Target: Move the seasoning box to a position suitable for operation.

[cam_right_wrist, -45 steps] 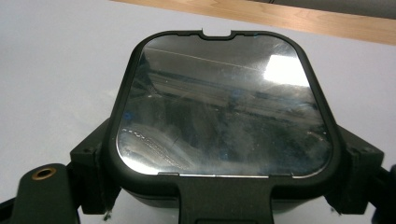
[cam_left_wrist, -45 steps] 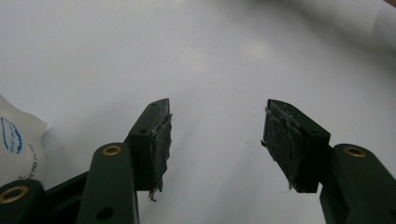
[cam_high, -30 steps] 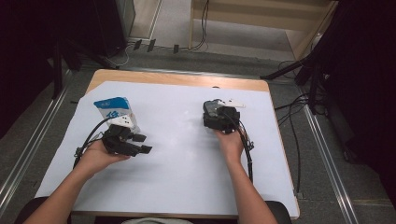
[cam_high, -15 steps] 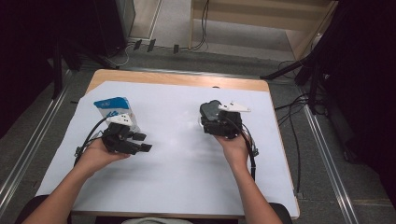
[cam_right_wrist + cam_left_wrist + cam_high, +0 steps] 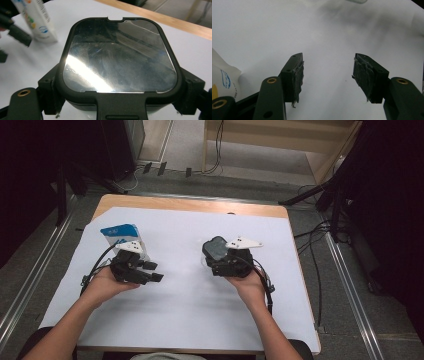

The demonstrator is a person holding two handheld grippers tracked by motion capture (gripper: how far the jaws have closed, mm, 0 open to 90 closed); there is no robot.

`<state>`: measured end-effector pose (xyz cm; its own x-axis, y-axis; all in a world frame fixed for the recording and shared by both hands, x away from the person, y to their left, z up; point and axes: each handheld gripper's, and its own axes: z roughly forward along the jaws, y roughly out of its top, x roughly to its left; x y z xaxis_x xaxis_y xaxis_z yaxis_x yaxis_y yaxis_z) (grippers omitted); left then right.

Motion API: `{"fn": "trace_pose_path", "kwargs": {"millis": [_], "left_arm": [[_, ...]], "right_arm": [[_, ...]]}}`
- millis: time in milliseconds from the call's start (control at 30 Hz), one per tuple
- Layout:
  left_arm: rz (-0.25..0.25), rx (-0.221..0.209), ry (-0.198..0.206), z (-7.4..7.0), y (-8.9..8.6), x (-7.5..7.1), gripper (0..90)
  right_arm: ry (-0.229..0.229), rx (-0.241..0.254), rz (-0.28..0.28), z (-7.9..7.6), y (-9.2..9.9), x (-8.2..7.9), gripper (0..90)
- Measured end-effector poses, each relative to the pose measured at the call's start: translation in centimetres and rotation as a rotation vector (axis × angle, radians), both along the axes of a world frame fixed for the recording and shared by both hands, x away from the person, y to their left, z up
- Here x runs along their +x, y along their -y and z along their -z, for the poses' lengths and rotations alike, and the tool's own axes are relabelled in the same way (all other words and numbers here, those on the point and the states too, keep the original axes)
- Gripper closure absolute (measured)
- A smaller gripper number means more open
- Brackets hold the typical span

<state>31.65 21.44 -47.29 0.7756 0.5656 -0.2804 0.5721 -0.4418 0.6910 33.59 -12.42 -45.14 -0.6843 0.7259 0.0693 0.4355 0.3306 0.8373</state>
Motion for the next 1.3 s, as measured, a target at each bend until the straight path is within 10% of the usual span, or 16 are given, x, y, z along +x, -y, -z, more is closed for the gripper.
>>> {"fn": "trace_pose_path", "kwargs": {"millis": [567, 1300], "left_arm": [[-0.005, 0.012, -0.004, 0.3, -0.3, -0.3, 42.2], [-0.002, 0.017, -0.014, 0.7, -0.3, -0.4, 41.9]], "right_arm": [[-0.066, -0.007, -0.234, 2.3, -3.0, 2.0, 16.3], [-0.058, -0.032, -0.255, 4.2, -5.1, 1.9, 15.9]]}}
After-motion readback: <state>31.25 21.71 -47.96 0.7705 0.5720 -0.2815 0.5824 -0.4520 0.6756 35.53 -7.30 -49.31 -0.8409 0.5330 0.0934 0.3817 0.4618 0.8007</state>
